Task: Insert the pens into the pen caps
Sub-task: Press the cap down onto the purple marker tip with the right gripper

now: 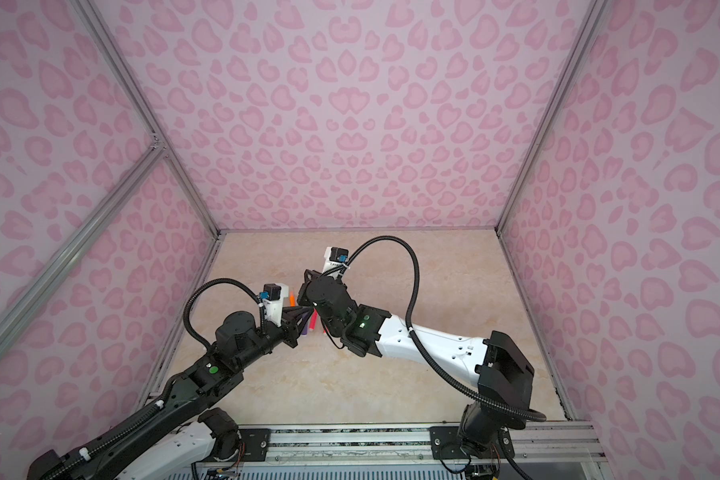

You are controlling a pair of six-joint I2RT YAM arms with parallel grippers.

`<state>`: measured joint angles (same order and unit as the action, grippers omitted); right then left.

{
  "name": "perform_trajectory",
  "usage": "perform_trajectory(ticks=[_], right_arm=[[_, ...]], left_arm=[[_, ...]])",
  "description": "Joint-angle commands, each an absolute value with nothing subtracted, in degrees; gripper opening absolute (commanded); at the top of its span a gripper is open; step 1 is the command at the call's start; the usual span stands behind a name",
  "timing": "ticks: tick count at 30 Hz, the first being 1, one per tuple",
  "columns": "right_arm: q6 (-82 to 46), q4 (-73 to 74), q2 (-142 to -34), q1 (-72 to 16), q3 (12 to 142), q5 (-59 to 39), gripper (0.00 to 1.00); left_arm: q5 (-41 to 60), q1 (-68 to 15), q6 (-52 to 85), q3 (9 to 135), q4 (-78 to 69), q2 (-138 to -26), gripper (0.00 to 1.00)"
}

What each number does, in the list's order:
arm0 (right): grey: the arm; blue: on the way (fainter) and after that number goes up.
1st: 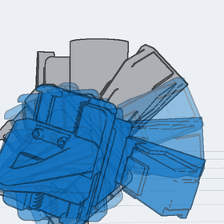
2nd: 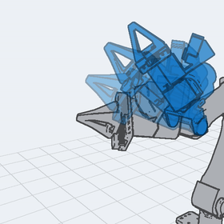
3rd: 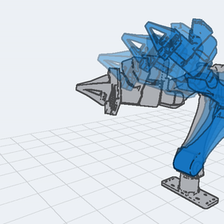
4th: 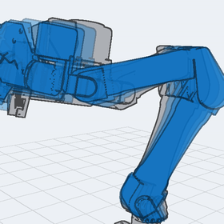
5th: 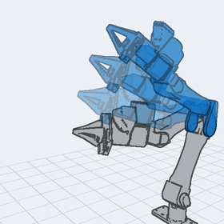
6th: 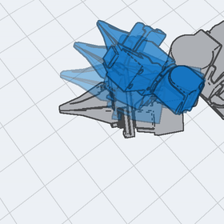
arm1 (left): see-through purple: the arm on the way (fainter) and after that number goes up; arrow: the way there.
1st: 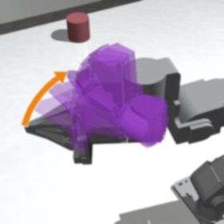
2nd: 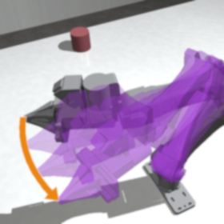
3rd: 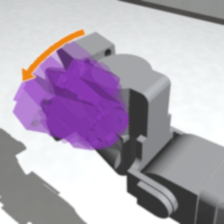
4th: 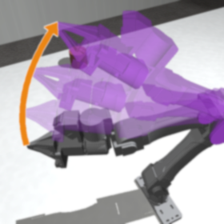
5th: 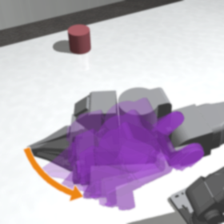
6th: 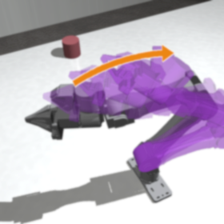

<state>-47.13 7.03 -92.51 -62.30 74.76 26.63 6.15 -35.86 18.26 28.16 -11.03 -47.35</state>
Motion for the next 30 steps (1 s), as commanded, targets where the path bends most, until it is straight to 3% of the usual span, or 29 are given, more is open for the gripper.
perform_trajectory(ticks=[1, 30], right_arm=[[-46.41, 7.16, -92.62, -62.40, 74.42, 28.20, 0.00], [-43.83, 8.74, -93.41, -63.86, 72.36, 27.63, 0.00]], left_arm=[[6.14, -35.86, 18.30, 28.25, -12.30, -47.45, 0.03], [6.36, -35.16, 19.70, 28.47, -12.51, -48.54, 0.03]])
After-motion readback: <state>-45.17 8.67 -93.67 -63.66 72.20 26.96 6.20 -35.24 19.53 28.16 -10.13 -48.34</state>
